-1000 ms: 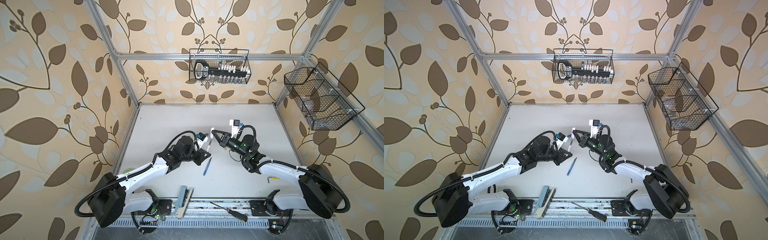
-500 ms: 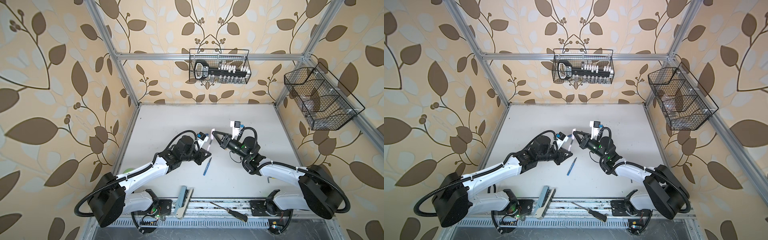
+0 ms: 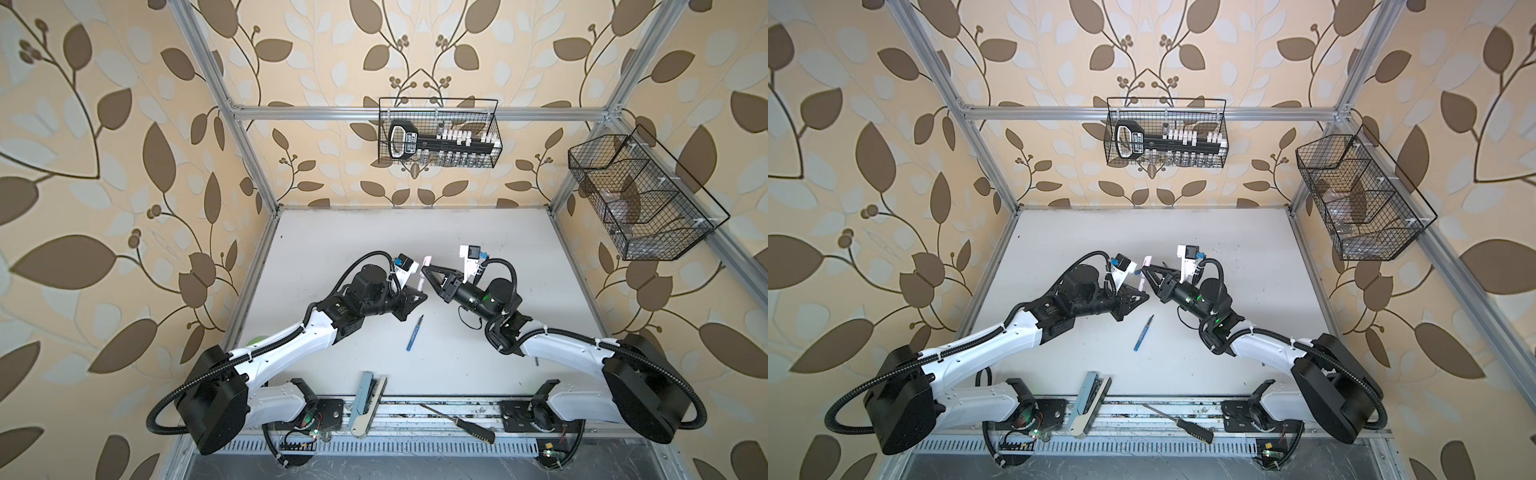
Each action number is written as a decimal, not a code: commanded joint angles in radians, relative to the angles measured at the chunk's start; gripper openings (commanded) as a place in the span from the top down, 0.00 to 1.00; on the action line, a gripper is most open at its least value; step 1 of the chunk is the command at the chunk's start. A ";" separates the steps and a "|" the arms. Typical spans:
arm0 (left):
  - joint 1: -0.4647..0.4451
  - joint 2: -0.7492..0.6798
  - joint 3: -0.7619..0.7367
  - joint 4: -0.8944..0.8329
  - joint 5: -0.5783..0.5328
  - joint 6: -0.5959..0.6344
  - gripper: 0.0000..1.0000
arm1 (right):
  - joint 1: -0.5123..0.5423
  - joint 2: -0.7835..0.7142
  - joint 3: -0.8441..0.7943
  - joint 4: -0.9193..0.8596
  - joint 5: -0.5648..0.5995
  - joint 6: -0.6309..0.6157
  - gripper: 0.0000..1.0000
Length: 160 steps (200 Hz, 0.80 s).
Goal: Insert the pens into the pen caps
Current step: 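Push the pink cap down over the pen nib with the right gripper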
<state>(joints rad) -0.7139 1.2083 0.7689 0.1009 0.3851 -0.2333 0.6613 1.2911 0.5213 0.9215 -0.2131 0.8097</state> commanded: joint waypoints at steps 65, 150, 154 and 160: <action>-0.002 -0.004 0.041 0.004 0.049 0.035 0.91 | -0.066 -0.134 0.128 -0.332 -0.116 -0.122 0.52; -0.004 -0.007 0.040 0.002 0.052 0.049 0.93 | -0.080 -0.036 0.235 -0.401 -0.173 -0.108 0.58; -0.005 -0.007 0.039 0.002 0.052 0.049 0.93 | -0.082 -0.034 0.235 -0.396 -0.176 -0.103 0.60; -0.005 -0.007 0.040 0.002 0.052 0.050 0.93 | -0.083 -0.032 0.235 -0.387 -0.183 -0.096 0.61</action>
<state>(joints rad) -0.7139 1.2087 0.7822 0.0750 0.4152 -0.2081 0.5865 1.2472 0.7242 0.5396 -0.3576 0.6956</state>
